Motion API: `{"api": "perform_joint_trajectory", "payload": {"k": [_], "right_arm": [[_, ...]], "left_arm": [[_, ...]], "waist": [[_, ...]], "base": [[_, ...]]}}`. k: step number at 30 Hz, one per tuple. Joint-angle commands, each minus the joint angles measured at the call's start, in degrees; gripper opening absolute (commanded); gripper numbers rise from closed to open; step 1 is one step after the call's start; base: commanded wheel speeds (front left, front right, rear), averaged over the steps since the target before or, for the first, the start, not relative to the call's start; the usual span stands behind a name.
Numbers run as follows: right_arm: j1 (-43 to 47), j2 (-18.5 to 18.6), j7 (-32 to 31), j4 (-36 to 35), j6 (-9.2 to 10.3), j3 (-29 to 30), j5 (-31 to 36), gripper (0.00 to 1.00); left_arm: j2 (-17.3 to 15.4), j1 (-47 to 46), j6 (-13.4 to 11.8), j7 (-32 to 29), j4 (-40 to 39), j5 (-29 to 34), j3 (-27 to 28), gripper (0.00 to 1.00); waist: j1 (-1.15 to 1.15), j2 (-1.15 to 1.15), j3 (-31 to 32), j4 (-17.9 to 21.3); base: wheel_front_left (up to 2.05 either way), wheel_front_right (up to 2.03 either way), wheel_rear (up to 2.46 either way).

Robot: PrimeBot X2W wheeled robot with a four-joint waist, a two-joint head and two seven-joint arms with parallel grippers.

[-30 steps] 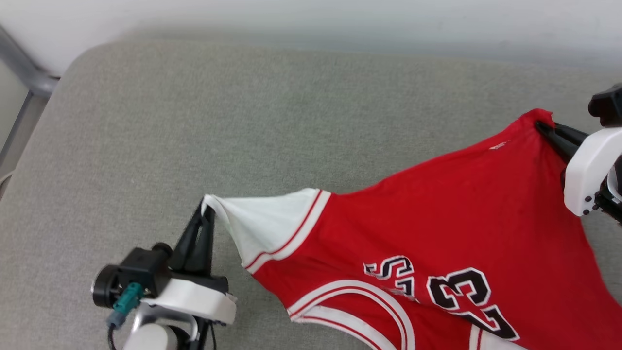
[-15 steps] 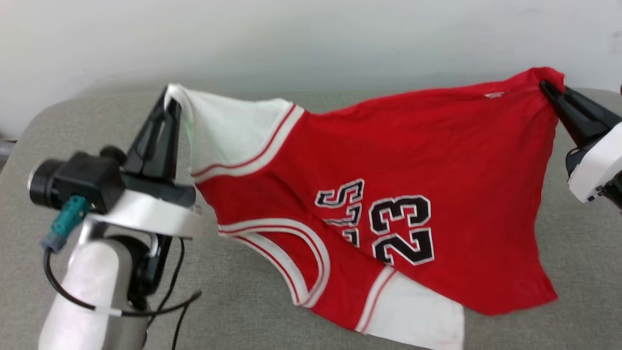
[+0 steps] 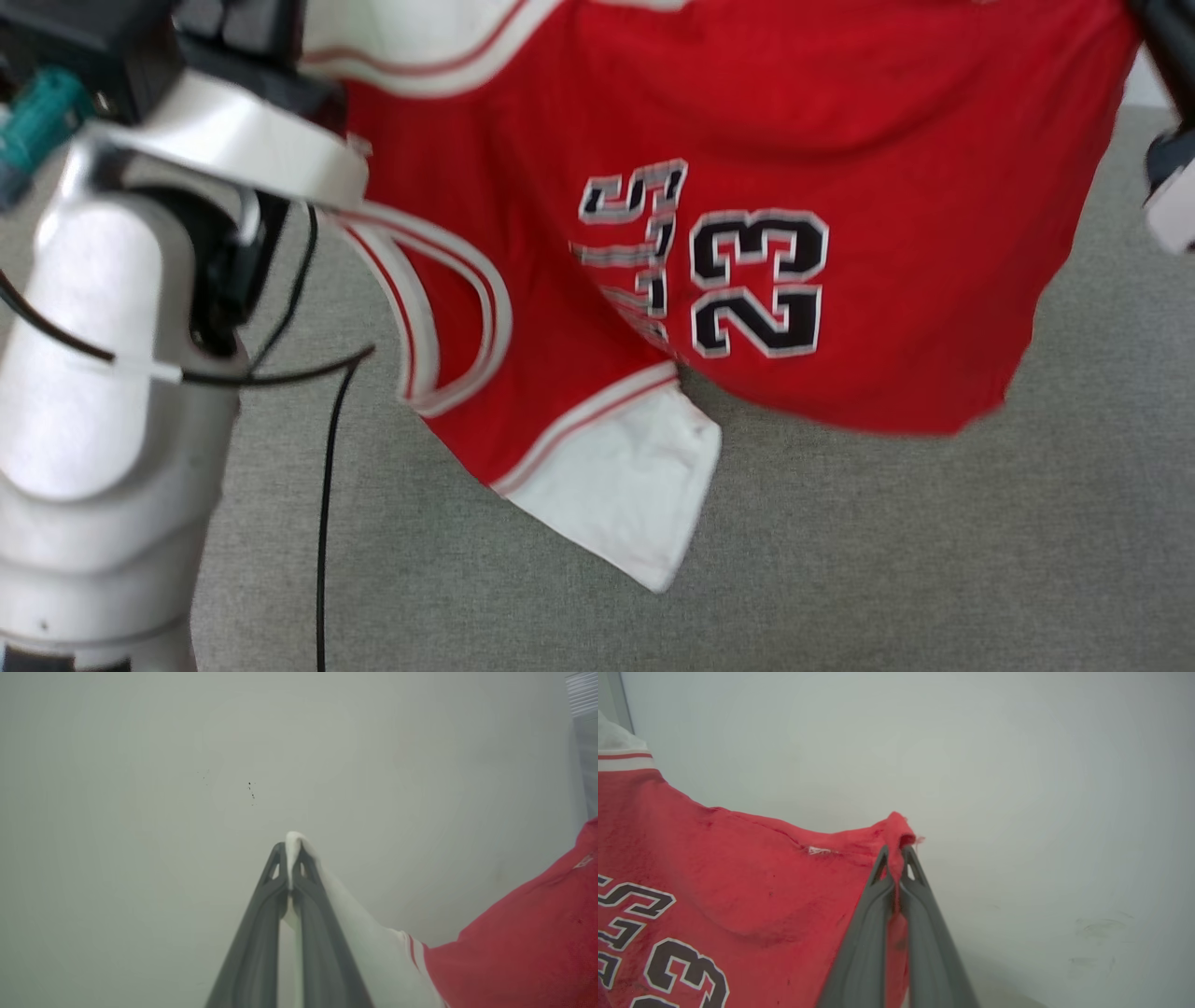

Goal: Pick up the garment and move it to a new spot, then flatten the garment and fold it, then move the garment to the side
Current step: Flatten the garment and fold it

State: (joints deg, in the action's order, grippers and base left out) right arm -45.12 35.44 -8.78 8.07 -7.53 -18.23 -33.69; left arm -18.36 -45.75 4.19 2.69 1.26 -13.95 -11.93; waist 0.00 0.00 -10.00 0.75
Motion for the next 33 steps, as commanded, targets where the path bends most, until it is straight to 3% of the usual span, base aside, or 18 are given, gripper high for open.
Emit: {"api": "perform_joint_trajectory", "payload": {"k": [1, 8, 21, 28, 33], "right_arm": [[-2.0, -0.5, -0.3, 0.0, 0.09, 0.8, 0.3, 0.0], [-15.7, -1.4, -2.1, 3.7, 0.09, 2.1, 4.0, 0.0], [-44.9, -4.7, 1.7, 20.5, 0.09, -1.5, 10.6, 0.0], [-53.5, -6.9, 5.5, 29.8, 0.08, -3.5, 11.6, 0.0], [-54.2, -7.9, 8.2, 34.4, 0.09, -6.4, 10.5, 0.0]], "left_arm": [[-0.3, -2.7, 0.4, -0.1, 0.5, 0.3, -0.2, 0.0], [-0.1, -19.3, 1.8, -0.9, 7.5, 0.4, -1.7, 0.0], [-0.1, -50.2, 2.8, 2.9, 26.0, 2.5, -4.6, 0.0], [-0.9, -57.9, 3.1, 6.3, 34.0, 2.5, -6.1, 0.0], [-0.7, -56.8, 3.1, 8.9, 38.5, 1.3, -6.9, 0.0]], "waist": [[0.0, 0.0, -1.7, 0.0], [0.0, 0.0, -7.4, -0.1], [0.0, 0.0, -18.3, 0.8], [0.0, 0.0, -22.2, 0.7], [0.0, 0.0, -24.5, 0.5]], "base": [[0.0, 0.0, 0.0], [0.0, 0.0, 0.0], [0.0, 0.0, 0.0], [0.0, 0.0, 0.0], [0.0, 0.0, 0.0]]}}
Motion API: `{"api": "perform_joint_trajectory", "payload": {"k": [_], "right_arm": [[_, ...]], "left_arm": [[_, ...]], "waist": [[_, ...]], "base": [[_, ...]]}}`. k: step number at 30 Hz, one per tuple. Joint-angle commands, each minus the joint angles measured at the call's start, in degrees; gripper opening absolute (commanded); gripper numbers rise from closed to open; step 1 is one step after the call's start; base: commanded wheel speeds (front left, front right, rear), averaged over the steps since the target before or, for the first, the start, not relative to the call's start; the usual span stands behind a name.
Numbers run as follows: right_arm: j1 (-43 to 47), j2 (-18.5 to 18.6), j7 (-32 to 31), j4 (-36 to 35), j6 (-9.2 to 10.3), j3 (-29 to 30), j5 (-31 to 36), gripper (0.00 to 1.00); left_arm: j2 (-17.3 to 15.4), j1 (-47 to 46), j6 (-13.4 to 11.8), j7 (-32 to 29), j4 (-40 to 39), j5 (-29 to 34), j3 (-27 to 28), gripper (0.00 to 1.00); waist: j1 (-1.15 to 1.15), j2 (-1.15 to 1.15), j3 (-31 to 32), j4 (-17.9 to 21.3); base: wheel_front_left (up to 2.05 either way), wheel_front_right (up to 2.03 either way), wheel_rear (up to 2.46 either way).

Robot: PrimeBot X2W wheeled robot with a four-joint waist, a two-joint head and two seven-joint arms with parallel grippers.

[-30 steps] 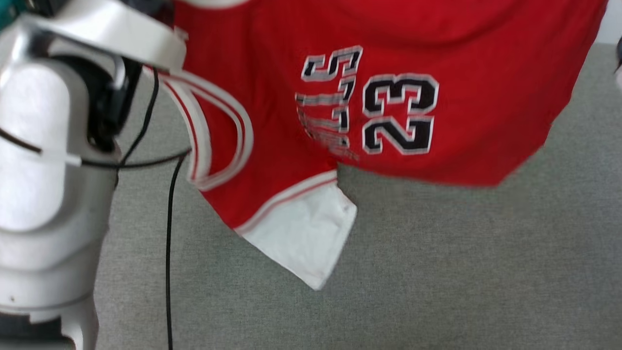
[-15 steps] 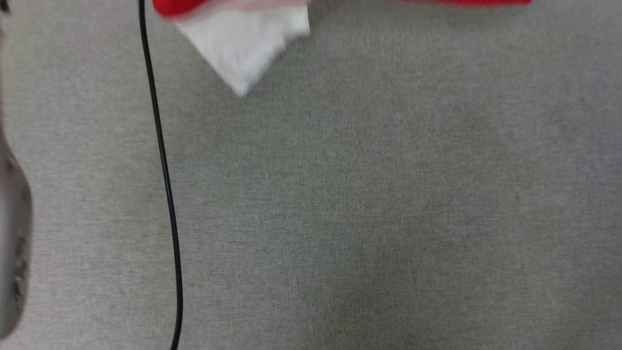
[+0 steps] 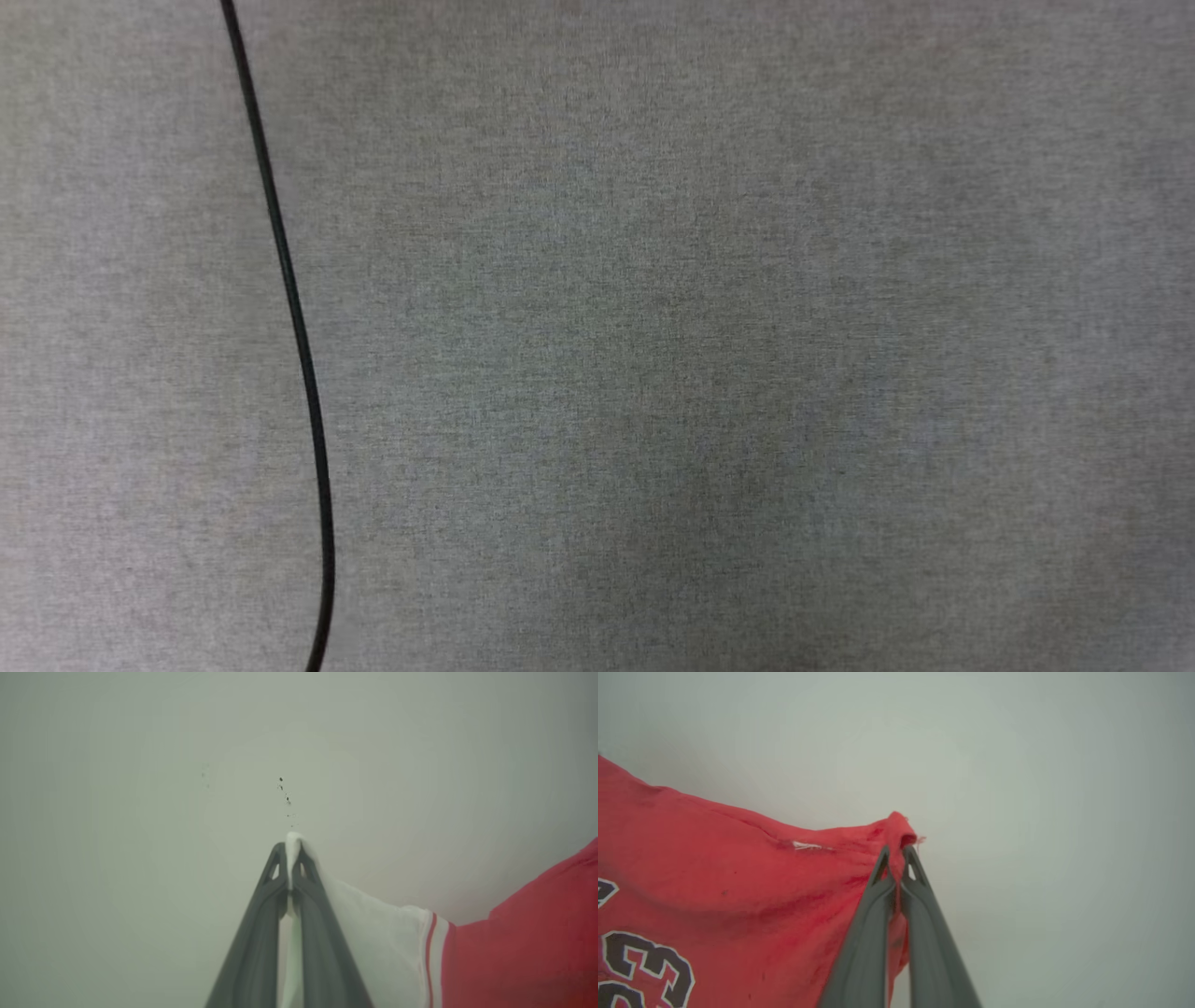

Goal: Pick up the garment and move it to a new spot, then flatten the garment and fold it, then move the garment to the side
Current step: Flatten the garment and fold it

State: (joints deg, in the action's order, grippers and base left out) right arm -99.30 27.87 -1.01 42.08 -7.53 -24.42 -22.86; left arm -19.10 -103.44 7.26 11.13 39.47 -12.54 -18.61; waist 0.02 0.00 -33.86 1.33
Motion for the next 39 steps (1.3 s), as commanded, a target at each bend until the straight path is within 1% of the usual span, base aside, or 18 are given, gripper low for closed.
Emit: {"api": "perform_joint_trajectory", "payload": {"k": [1, 5, 10, 15, 17, 23, 26, 28, 35, 39], "right_arm": [[0.5, -0.4, 0.9, 1.0, 0.09, -1.0, -0.6, 0.0], [2.9, -1.0, 2.7, 3.6, 0.09, -4.3, -2.3, 0.0], [6.4, -1.9, 5.0, 4.9, 0.09, -8.1, -5.8, 0.0], [12.0, -0.5, 6.6, 4.3, 0.09, -12.2, -9.7, 0.0], [14.5, 0.3, 7.1, 4.0, 0.09, -13.4, -11.3, 0.0], [23.1, 2.1, 8.3, 1.8, 0.09, -17.3, -15.6, 0.0], [27.8, 3.0, 8.7, 0.5, 0.09, -19.1, -17.4, 0.0], [30.9, 3.4, 8.9, -0.2, 0.08, -20.2, -18.8, 0.0], [41.6, 4.7, 10.0, -1.0, 0.08, -22.4, -22.4, 0.0], [46.9, 5.5, 11.0, -1.9, 0.09, -24.1, -22.3, 0.0]], "left_arm": [[0.0, 1.4, 0.0, 1.0, 0.8, -0.5, -0.2, 0.0], [0.6, 3.7, 0.1, 2.5, 2.9, -2.0, -0.7, 0.0], [0.2, 8.8, 0.2, 3.7, 3.2, -2.9, -2.4, 0.0], [0.0, 16.5, 0.2, 4.1, 0.5, -4.2, -3.0, 0.0], [-0.2, 19.7, 0.0, 4.1, -1.6, -4.7, -2.3, 0.0], [0.3, 33.3, -1.0, 4.2, -8.6, -6.2, -0.8, 0.0], [0.7, 41.2, -1.8, 4.2, -12.0, -6.5, -0.8, 0.0], [0.6, 46.1, -2.7, 4.2, -14.5, -6.8, -0.6, 0.0], [0.8, 62.7, -4.3, 4.2, -19.0, -8.8, -1.4, 0.0], [0.4, 70.9, -4.6, 3.8, -20.6, -10.2, -2.0, 0.0]], "waist": [[-0.02, 0.0, -0.9, -0.1], [-0.02, 0.0, -1.5, -0.4], [-0.02, 0.0, -1.3, -0.6], [-0.02, 0.0, 0.3, -1.6], [-0.02, 0.0, 1.2, -1.8], [-0.02, 0.0, 5.2, -2.6], [-0.02, 0.0, 7.7, -2.7], [-0.02, 0.0, 9.4, -2.7], [-0.02, 0.0, 15.0, -2.6], [-0.02, 0.0, 18.1, -2.8]], "base": [[0.0, 0.0, 0.0], [0.0, 0.0, 0.0], [0.0, 0.0, 0.0], [0.0, 0.0, 0.0], [0.0, 0.0, 0.0], [0.0, 0.0, 0.0], [0.0, 0.0, 0.0], [0.0, 0.0, 0.0], [0.0, 0.0, 0.0], [0.0, 0.0, 0.0]]}}
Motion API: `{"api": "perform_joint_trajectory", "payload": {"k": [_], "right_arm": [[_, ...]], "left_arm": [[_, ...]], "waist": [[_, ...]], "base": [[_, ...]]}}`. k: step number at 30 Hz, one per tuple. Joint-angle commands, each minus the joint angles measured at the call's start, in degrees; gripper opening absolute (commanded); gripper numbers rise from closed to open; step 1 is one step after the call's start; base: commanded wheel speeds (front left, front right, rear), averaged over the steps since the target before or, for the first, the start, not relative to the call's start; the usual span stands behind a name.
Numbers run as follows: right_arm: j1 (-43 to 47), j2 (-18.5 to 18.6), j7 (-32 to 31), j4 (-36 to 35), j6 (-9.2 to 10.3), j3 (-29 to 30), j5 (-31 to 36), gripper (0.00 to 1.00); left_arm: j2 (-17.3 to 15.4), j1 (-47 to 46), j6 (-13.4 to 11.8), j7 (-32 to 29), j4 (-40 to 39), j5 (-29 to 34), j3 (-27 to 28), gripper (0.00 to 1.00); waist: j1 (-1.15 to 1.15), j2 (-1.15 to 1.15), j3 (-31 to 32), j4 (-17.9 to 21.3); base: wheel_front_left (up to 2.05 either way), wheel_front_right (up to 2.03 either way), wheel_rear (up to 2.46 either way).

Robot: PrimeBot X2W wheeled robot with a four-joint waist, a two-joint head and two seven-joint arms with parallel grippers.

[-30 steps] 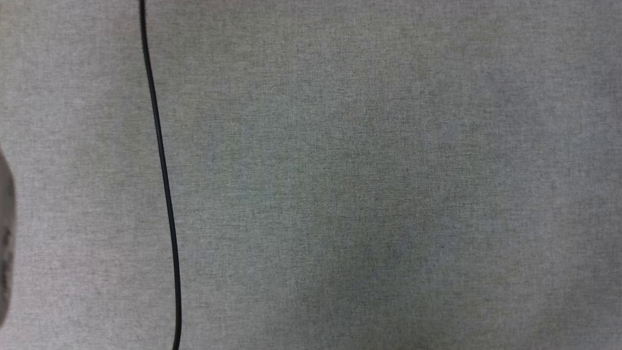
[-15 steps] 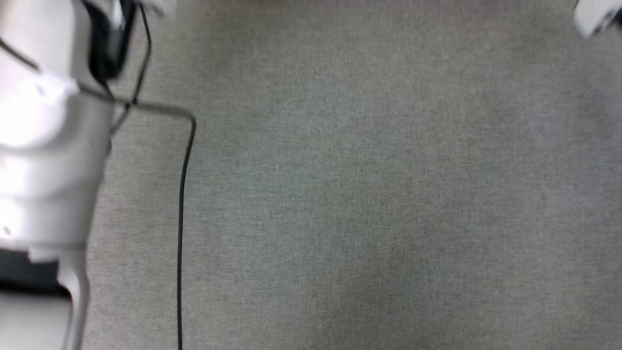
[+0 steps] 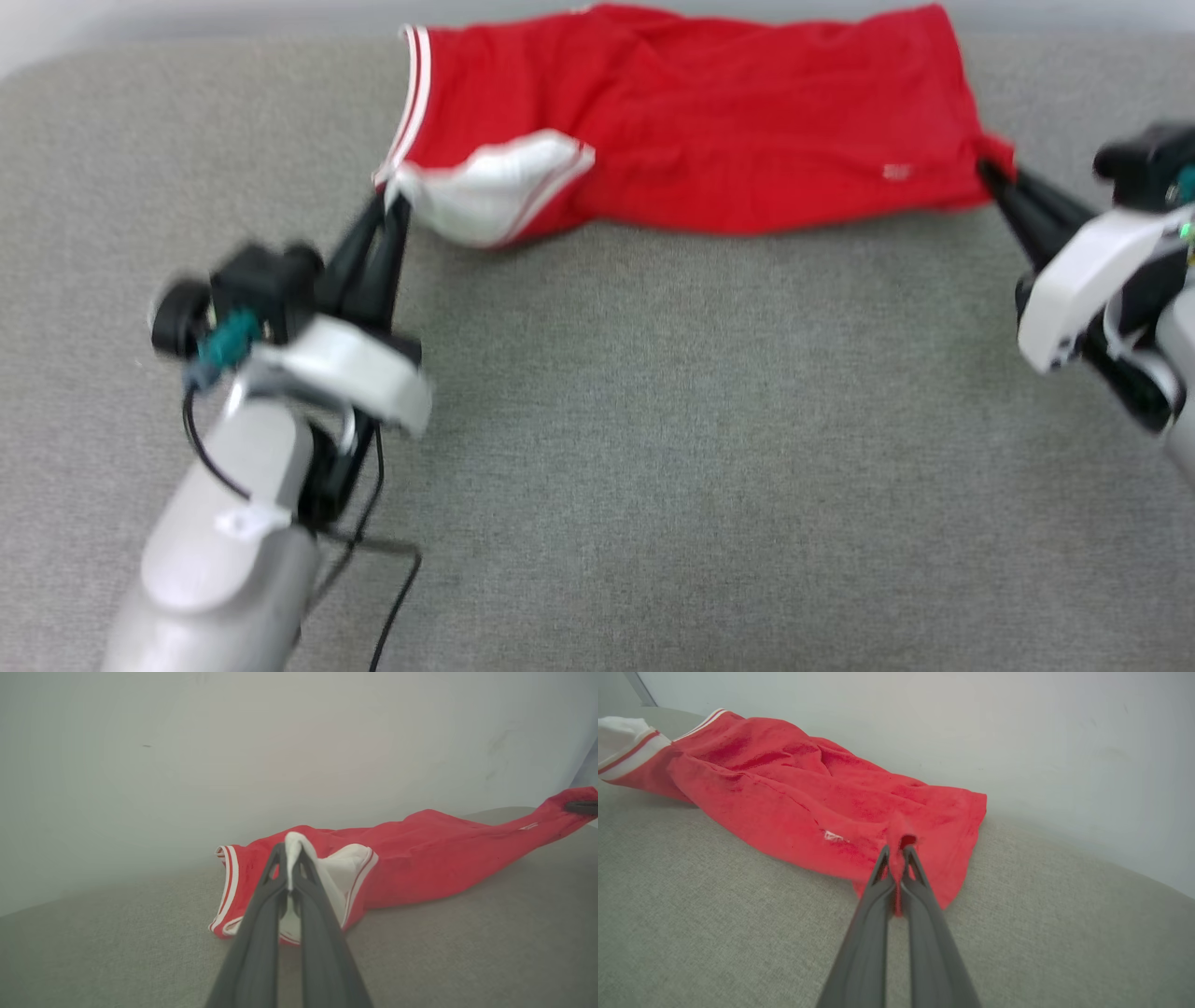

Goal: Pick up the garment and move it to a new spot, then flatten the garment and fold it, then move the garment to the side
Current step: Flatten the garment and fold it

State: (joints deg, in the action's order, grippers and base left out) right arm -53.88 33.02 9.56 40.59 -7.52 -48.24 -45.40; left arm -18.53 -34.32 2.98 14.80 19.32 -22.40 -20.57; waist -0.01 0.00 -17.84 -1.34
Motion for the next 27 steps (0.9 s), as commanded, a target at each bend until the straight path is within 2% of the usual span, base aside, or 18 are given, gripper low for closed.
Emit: {"api": "perform_joint_trajectory", "payload": {"k": [1, 7, 17, 23, 27], "right_arm": [[2.7, 0.3, 0.8, -0.6, 0.07, -0.5, 0.1, 0.0], [9.4, 1.0, 1.5, -1.4, 0.08, -1.6, -0.7, 0.0], [23.9, 2.9, 1.8, -4.6, 0.07, -0.9, -2.3, 0.0], [31.5, 4.1, 0.7, -7.9, 0.08, 1.4, -3.3, 0.0], [36.8, 5.0, 0.0, -10.0, 0.07, 4.2, -3.2, 0.0]], "left_arm": [[-0.3, 3.7, -0.6, 0.1, -0.9, -0.9, 0.1, 0.0], [-1.1, 13.8, -1.3, -0.4, -3.6, -3.8, 0.9, 0.0], [-1.6, 32.9, -4.4, -1.8, -9.0, -7.3, 0.1, 0.0], [-2.3, 41.9, -3.4, -4.6, -12.9, -9.7, -2.0, 0.0], [-2.8, 45.7, -3.8, -5.5, -14.9, -11.0, -2.2, 0.0]], "waist": [[0.01, 0.0, 2.9, -0.2], [0.01, 0.0, 7.4, -0.3], [0.01, 0.0, 15.2, -0.8], [0.01, 0.0, 17.8, -0.5], [0.01, 0.0, 18.9, -0.5]], "base": [[0.0, 0.0, 0.0], [0.0, 0.0, 0.0], [0.0, 0.0, 0.0], [0.0, 0.0, 0.0], [0.0, 0.0, 0.0]]}}
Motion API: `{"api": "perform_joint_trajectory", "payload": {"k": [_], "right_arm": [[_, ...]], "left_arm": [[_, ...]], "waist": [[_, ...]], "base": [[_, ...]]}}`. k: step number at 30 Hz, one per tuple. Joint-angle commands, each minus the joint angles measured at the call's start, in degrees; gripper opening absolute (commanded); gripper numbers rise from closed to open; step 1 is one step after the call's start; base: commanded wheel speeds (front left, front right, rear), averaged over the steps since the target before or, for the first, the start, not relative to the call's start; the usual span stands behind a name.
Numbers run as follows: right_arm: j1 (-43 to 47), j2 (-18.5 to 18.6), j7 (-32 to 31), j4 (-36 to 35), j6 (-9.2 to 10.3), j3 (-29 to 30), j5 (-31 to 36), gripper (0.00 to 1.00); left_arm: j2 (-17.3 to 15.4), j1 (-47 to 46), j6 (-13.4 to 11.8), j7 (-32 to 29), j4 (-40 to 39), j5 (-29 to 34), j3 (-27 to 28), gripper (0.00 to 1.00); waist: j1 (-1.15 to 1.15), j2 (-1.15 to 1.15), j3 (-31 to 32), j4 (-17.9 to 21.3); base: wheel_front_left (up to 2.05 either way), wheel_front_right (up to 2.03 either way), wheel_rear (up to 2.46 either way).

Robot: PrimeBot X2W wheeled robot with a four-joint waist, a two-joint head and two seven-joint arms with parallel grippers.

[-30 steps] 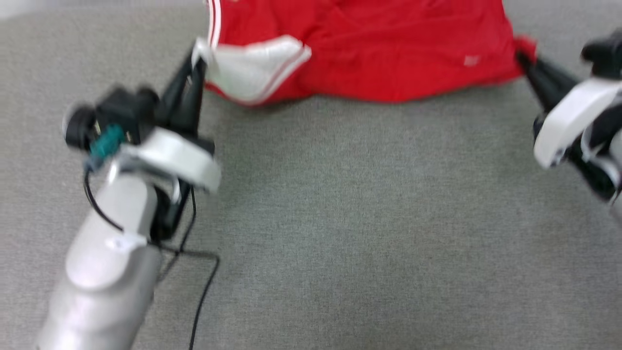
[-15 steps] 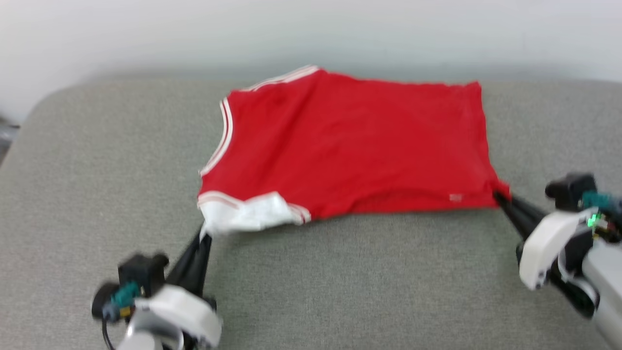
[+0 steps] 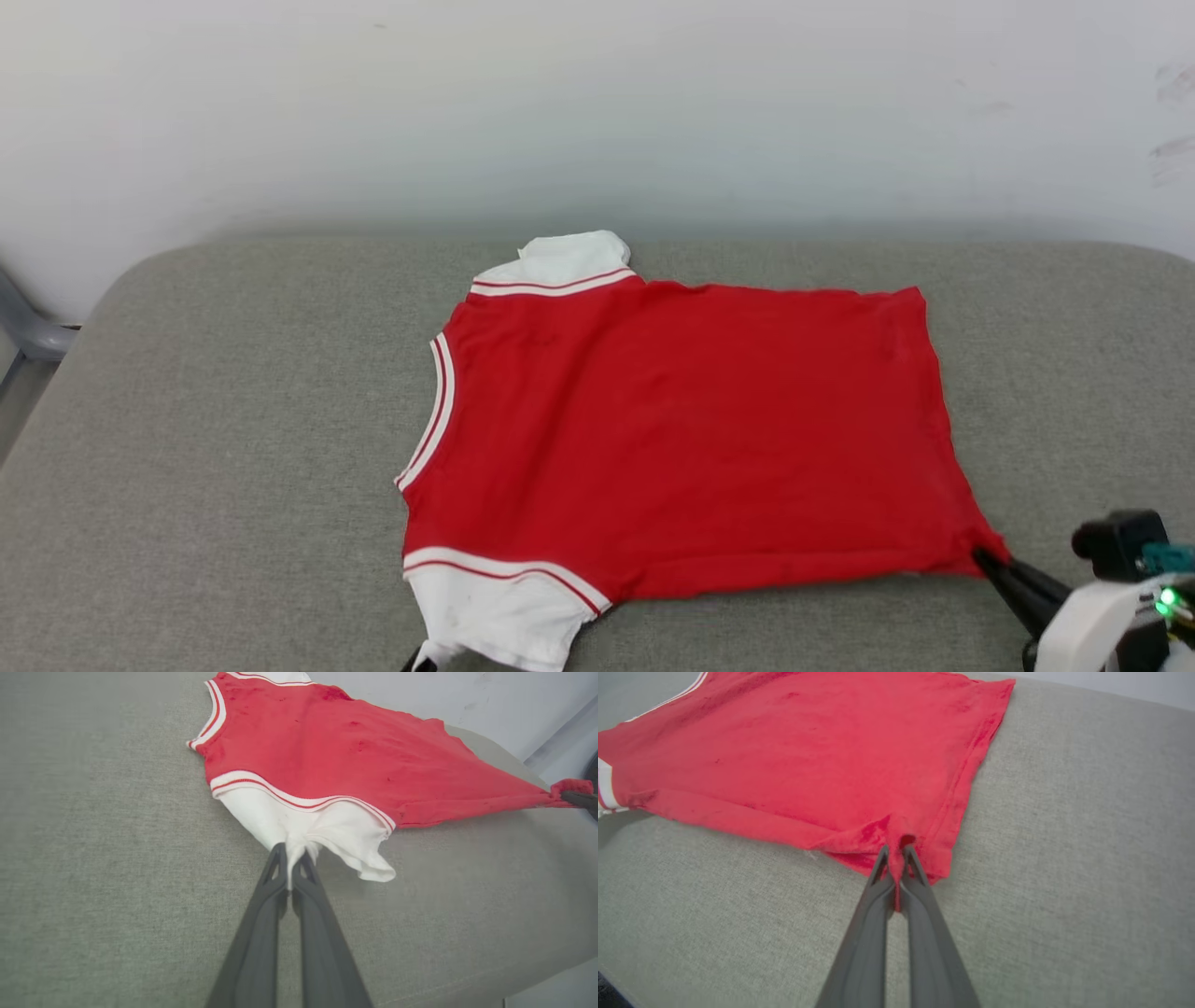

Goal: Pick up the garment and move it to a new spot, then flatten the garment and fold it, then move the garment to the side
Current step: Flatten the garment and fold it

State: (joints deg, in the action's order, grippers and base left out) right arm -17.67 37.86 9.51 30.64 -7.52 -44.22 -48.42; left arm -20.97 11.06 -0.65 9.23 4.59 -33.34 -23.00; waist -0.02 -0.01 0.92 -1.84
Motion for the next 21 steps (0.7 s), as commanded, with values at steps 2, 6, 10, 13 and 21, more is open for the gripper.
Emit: {"api": "perform_joint_trajectory", "payload": {"k": [2, 6, 10, 13, 21], "right_arm": [[3.4, 0.6, -0.6, -1.1, 0.07, 1.7, 0.0, 0.0], [8.5, 1.2, -1.7, -3.2, 0.07, 5.0, 1.1, 0.0], [13.1, 1.8, -3.6, -5.7, 0.08, 8.3, 2.4, 0.0], [15.7, 2.0, -4.7, -7.4, 0.08, 11.0, 3.8, 0.0], [17.4, -0.8, -9.1, -13.1, 0.07, 18.4, 8.7, 0.0]], "left_arm": [[-0.6, 2.0, 0.2, -0.5, -1.1, -1.1, 0.2, 0.0], [-1.6, 4.6, 0.7, -2.4, -2.5, -2.2, -0.5, 0.0], [-2.9, 6.3, 1.2, -5.0, -3.5, -3.5, -1.1, 0.0], [-3.4, 6.5, 1.6, -6.0, -3.7, -3.9, -1.3, 0.0], [-4.0, -0.5, 2.1, -3.6, -2.5, -1.1, -0.8, 0.0]], "waist": [[0.02, 0.01, 0.4, 0.0], [0.02, 0.01, 0.8, 0.2], [0.02, 0.01, 0.9, 0.0], [0.02, 0.01, 0.8, 0.0], [0.02, 0.01, -0.2, 0.6]], "base": [[0.0, 0.0, 0.0], [0.0, 0.0, 0.0], [0.0, 0.0, 0.0], [0.0, 0.0, 0.0], [0.0, 0.0, 0.0]]}}
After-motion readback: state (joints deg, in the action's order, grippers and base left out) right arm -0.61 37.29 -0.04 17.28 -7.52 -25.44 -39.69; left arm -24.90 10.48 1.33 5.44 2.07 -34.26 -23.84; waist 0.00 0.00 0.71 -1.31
